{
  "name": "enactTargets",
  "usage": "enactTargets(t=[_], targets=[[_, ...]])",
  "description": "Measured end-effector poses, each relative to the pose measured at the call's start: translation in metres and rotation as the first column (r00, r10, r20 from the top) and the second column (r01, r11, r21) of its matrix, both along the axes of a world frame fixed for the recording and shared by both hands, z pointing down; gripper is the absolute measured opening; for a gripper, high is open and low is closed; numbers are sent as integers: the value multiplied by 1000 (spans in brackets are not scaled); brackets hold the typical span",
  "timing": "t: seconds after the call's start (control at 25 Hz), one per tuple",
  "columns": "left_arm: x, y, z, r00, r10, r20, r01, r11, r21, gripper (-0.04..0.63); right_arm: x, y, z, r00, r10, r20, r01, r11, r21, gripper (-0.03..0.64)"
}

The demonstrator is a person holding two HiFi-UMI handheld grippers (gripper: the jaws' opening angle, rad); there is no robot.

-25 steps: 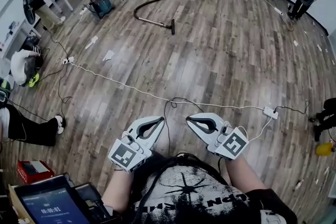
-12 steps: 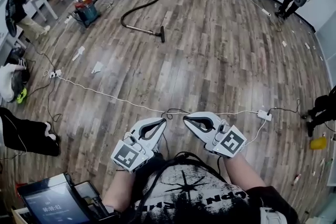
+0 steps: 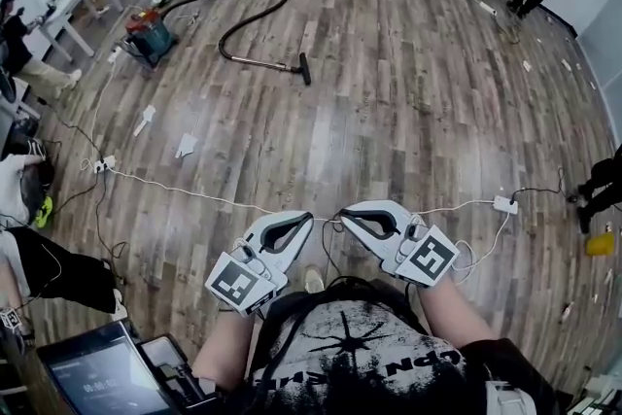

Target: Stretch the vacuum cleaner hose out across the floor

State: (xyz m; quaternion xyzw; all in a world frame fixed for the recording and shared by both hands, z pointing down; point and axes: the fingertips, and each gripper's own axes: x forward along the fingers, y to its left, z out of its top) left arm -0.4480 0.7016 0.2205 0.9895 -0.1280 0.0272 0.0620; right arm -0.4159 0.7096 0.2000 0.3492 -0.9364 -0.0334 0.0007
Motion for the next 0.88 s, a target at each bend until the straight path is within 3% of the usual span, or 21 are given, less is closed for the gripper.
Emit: enactTargets(t=[0.12, 0.24, 0.4, 0.68, 0.88], targets=[[-15, -19, 6, 1000, 4, 7, -4, 1000, 3, 0, -14, -23, 2, 1000, 4, -12, -4, 1000, -14, 8], [-20, -33, 11, 1000, 3, -9, -3, 1000, -9, 0, -13, -40, 23, 996, 24, -90, -35, 992, -124, 8], [-23, -50, 22, 1000, 12, -3, -12, 999, -47, 0, -21, -62, 12, 999, 6, -34, -9, 996, -92, 8], [-21, -63, 22, 999, 37, -9, -38, 997, -70, 0, -9, -79, 8, 997, 42, -66, -49, 993, -104, 8], [-12, -79, 19, 999, 9, -34, -11, 998, -58, 0, 7, -95, 12, 997, 35, -71, -45, 989, -144, 8]])
